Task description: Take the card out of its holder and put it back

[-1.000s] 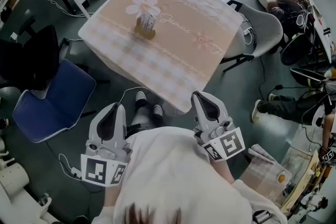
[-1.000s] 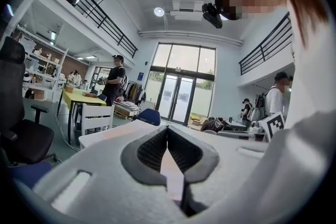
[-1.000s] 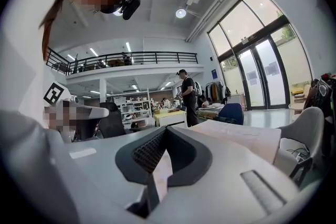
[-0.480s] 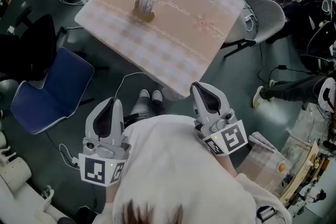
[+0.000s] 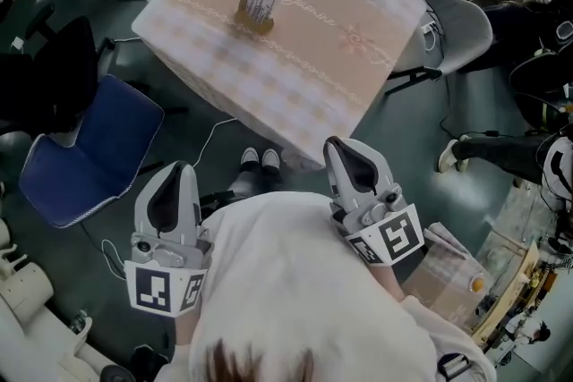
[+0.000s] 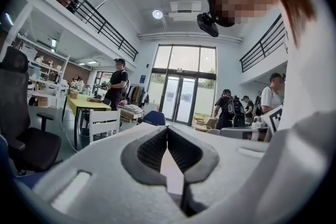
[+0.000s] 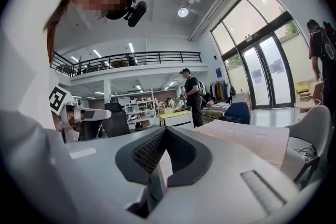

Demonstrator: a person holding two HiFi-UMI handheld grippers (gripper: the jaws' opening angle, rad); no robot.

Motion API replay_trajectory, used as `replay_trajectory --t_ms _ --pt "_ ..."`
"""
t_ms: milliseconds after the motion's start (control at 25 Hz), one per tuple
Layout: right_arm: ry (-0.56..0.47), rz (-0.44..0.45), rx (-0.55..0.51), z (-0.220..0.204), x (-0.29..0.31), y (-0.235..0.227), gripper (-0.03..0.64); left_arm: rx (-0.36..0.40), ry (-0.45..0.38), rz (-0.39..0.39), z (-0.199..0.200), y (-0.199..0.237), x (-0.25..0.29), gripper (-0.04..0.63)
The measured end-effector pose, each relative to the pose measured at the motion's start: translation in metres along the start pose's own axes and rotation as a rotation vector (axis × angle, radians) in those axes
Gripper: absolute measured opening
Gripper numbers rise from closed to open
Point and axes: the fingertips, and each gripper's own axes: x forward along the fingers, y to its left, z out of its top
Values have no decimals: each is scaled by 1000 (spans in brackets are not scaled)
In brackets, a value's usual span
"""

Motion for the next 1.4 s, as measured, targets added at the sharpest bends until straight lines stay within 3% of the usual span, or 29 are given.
replay_trajectory --t_ms 520,800,1400 --pt "24 1 -26 1 1 10 0 7 7 -15 3 1 -6 2" --pt "35 -5 -19 -4 -6 11 0 67 24 -58 -3 -15 -9 2" --pt "39 -15 -25 -7 -7 10 -2 49 2 -87 0 -18 -2 2"
